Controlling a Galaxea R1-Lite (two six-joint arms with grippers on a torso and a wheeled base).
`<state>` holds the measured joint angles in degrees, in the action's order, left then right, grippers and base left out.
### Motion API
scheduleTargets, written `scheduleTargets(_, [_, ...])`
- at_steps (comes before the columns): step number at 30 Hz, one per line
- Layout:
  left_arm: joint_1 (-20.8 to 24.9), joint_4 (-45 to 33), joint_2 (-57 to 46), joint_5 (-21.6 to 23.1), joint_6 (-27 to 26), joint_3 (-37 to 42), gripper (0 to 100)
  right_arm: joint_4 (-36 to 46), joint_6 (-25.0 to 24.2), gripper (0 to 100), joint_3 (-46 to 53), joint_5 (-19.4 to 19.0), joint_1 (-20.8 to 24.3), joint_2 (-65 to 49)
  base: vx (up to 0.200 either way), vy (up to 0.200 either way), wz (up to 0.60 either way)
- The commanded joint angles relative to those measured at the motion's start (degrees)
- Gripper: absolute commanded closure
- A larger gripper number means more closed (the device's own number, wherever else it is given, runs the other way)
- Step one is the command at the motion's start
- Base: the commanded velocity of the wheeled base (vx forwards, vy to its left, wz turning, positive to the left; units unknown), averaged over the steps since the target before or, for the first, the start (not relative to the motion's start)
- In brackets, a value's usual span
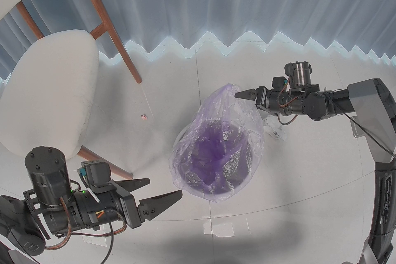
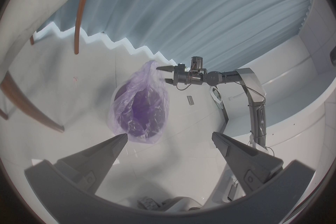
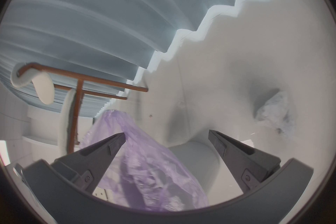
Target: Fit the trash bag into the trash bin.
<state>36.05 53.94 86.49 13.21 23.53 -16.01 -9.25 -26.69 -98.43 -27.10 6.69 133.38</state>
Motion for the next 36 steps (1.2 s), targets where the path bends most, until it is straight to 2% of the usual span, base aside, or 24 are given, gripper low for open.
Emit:
scheduleTargets(1, [-1.4,-1.0,5.7,-0.3,-5.6,-6.1,0,-6.1,5.0,0,10.5,3.3,-0.3,-3.8,0.000,0.000,0.00])
scheduleTargets(2, [-1.4,-1.1,5.9,-0.3,-5.9,-6.2,0,-6.5,5.0,0,10.8,3.2,-0.3,-3.9,0.000,0.000,0.00])
scheduleTargets(3, [-1.7,-3.0,8.7,-0.2,-10.3,-9.3,0,-10.9,5.1,0,14.2,2.5,-0.3,-5.5,0.000,0.000,0.00])
scheduleTargets(5, [-1.7,-3.4,9.0,-0.2,-11.0,-9.8,0,-12.0,5.1,0,15.1,2.4,-0.3,-5.8,0.000,0.000,0.00])
scheduleTargets(6, [-2.6,-7.7,12.2,-0.4,-17.6,-14.1,0,-18.0,5.1,0,19.9,2.4,-0.2,-9.0,0.000,0.000,0.00])
scheduleTargets(9, [-3.3,-9.7,16.6,-0.6,-20.8,-19.9,0,-22.7,4.8,0,23.6,2.4,-0.2,-13.5,0.000,0.000,0.00])
scheduleTargets(12, [-3.4,-9.7,20.0,-1.1,-21.4,-24.2,0,-24.8,3.9,0,25.0,2.4,-0.2,-16.6,0.000,0.000,0.00])
scheduleTargets(14, [-4.1,-9.8,23.3,-2.1,-24.3,-28.2,0,-25.6,1.7,0,26.6,2.5,-0.2,-19.6,0.000,0.000,0.00])
scheduleTargets(15, [-5.6,-9.6,25.6,-2.7,-28.2,-30.2,0,-25.6,0.4,0,27.9,2.5,-0.2,-22.1,0.000,0.000,0.00])
scheduleTargets(18, [-8.2,-9.6,29.4,-3.0,-34.9,-33.4,0,-25.6,-1.1,0,30.3,2.6,-0.2,-26.7,0.000,0.000,0.00])
scheduleTargets(26, [-9.7,-9.2,35.0,-2.7,-35.2,-38.7,0,-25.7,-1.7,0,39.3,2.9,-0.2,-36.8,0.000,0.000,0.00])
scheduleTargets(27, [-9.7,-9.0,35.4,-2.7,-35.0,-39.0,100,-25.7,-1.7,0,40.3,2.9,-0.2,-37.7,0.000,0.000,0.00])
scheduleTargets(36, [-11.2,-9.0,37.3,-4.3,-31.1,-42.2,100,-25.9,-1.5,0,45.3,2.9,-0.2,-41.0,0.000,0.000,0.00])
